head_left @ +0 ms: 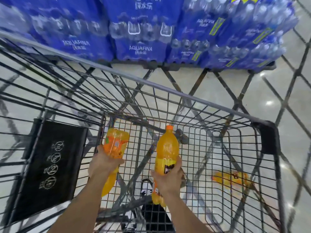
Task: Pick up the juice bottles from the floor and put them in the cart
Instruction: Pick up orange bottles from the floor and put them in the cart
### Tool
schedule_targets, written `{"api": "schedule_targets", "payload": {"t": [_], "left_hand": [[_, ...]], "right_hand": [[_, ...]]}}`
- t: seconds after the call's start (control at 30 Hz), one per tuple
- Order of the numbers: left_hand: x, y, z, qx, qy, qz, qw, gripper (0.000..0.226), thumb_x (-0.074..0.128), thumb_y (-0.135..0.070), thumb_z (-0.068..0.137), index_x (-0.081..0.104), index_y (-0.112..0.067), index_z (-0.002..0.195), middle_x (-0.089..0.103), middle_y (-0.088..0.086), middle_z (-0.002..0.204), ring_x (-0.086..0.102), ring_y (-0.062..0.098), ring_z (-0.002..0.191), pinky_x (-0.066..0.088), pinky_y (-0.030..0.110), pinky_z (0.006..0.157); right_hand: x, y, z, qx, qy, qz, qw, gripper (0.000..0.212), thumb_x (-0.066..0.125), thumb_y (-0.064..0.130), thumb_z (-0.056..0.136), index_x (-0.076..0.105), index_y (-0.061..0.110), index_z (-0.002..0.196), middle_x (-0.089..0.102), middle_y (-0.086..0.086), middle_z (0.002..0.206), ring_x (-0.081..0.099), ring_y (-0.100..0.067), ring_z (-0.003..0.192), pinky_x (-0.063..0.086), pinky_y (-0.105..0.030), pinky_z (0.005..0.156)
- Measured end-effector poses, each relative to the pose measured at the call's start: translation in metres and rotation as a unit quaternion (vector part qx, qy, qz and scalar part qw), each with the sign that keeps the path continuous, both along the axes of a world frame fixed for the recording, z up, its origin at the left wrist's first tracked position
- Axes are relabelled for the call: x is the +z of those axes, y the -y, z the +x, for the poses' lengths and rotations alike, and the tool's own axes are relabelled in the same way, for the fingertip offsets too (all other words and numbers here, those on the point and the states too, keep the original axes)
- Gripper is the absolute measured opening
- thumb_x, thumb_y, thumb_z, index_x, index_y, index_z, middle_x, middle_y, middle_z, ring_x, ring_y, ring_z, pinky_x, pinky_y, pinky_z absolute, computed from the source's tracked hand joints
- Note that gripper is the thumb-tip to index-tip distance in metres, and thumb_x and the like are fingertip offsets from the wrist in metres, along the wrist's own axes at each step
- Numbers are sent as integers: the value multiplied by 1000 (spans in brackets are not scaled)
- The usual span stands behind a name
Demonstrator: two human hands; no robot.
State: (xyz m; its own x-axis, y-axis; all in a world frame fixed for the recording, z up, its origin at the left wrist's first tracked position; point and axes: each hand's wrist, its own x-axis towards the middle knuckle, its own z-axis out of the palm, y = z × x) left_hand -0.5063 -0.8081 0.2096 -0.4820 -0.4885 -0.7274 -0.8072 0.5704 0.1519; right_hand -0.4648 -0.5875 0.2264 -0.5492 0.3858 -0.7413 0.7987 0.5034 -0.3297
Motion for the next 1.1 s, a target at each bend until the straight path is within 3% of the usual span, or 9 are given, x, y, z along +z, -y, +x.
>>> {"api": "schedule_targets", "payload": {"t": [0.17, 0.3, 0.43, 0.57, 0.67, 0.77, 0.93, 1.1], "left_hand": [[18, 1, -1, -15, -23, 46, 999, 92, 74, -58, 68, 30, -17, 139, 56, 15, 128, 57, 39, 113, 48, 50, 93], [88, -4, -13, -221, -97, -52, 969, 93, 61, -60, 80, 16, -22, 152, 42, 11, 149, 46, 35, 131, 40, 54, 106], [189, -30, -41, -419, -237, -111, 870, 79, 45, -62, 88, 22, -27, 155, 42, 7, 152, 44, 32, 136, 30, 52, 115], [302, -79, -75, -500, -314, -120, 798, 77, 36, -69, 89, 20, -33, 155, 37, 6, 156, 37, 29, 141, 24, 50, 118], [386, -122, -84, -526, -406, -117, 738, 75, 51, -64, 85, 41, -24, 147, 52, 8, 144, 49, 33, 129, 34, 52, 110], [453, -171, -78, -552, -489, -94, 669, 70, 54, -60, 80, 59, -14, 132, 64, 12, 127, 60, 36, 114, 47, 52, 97], [549, -269, -44, -609, -548, -49, 571, 72, 46, -64, 79, 63, -12, 126, 66, 13, 123, 64, 38, 106, 49, 50, 90], [618, -376, 8, -659, -595, -17, 459, 72, 42, -65, 79, 62, -14, 126, 67, 13, 121, 64, 39, 105, 48, 52, 89]], "right_hand": [[24, -3, -11, 54, -6, 7, 998, 109, 69, 59, 86, -6, 28, 158, 25, -17, 155, 30, -41, 141, 35, -55, 110], [81, -25, -35, 152, -95, 38, 983, 95, 58, 63, 91, 3, 29, 160, 23, -11, 162, 29, -35, 146, 38, -54, 112], [164, -65, -56, 235, -200, 126, 943, 73, 41, 62, 98, 19, 29, 160, 31, -2, 163, 31, -28, 149, 39, -48, 113], [268, -113, -59, 221, -275, 195, 915, 71, 37, 63, 96, 26, 31, 159, 32, -1, 164, 28, -28, 150, 35, -50, 116], [350, -152, -43, 193, -319, 247, 895, 72, 42, 61, 94, 28, 31, 158, 34, 0, 163, 29, -29, 149, 34, -51, 115], [428, -201, -8, 151, -369, 306, 864, 76, 38, 63, 89, 39, 25, 154, 46, -6, 155, 43, -34, 140, 45, -52, 106], [529, -291, 76, 67, -372, 401, 835, 70, 45, 64, 95, 36, 29, 155, 41, 0, 158, 37, -26, 144, 43, -49, 109], [597, -381, 202, 9, -306, 482, 821, 72, 41, 70, 95, 25, 37, 157, 34, 4, 162, 33, -25, 146, 43, -50, 107]]}}
